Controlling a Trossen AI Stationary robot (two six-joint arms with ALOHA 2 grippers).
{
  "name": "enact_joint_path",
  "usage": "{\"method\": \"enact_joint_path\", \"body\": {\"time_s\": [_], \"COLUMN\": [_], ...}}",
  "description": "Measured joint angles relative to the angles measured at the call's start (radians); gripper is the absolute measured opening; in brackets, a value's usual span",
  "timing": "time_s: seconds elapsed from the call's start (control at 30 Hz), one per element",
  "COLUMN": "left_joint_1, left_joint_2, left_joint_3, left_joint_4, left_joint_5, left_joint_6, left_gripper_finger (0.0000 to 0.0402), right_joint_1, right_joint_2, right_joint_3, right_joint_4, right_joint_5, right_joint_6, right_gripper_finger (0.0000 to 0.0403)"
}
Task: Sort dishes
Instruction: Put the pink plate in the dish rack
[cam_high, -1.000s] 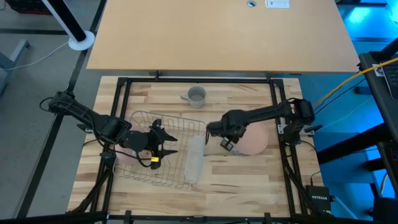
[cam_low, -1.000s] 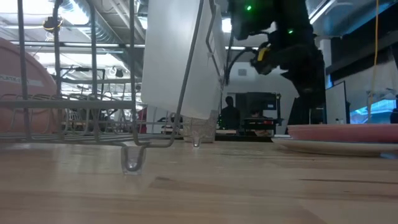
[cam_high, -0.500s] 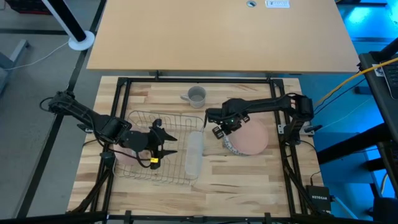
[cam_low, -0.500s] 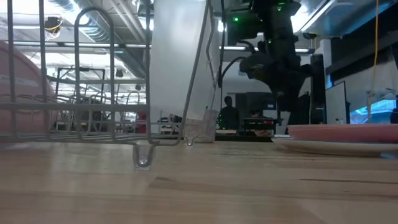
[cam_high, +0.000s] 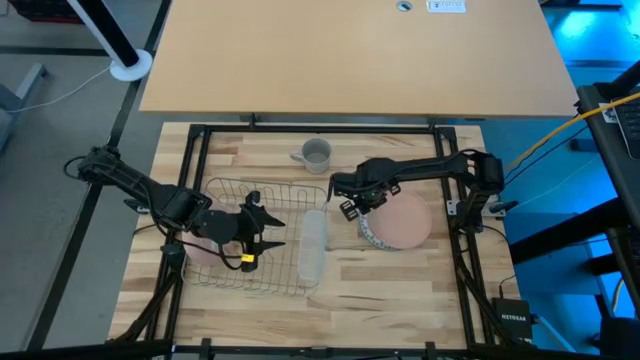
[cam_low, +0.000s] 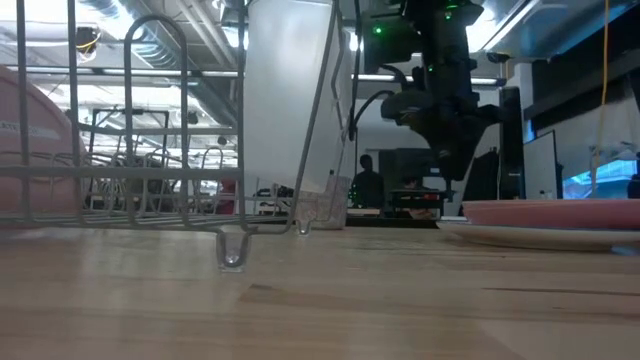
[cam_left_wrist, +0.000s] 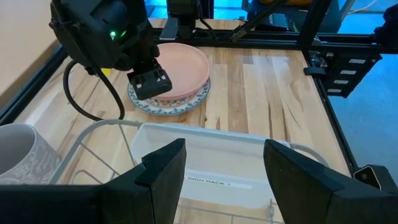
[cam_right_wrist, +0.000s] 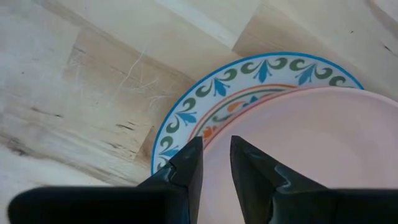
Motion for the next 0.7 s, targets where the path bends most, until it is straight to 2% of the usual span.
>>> {"method": "enact_joint_path", "body": {"time_s": [0.3,0.7], "left_joint_1": [0.0,0.0], "left_joint_2": [0.0,0.0], "left_joint_3": [0.0,0.0], "left_joint_4": [0.0,0.0], "left_joint_5": [0.0,0.0], "left_joint_6": [0.0,0.02], "left_gripper_finger": [0.0208,0.0208], "right_joint_1": [-0.002,-0.008], "right_joint_2": [0.002,0.003], "right_joint_3": [0.0,0.0], "right_joint_4": [-0.003,-0.014], "right_joint_5": [0.035,0.035], "right_joint_6": [0.004,0.144], "right_gripper_finger": [0.0099,0.0138]}}
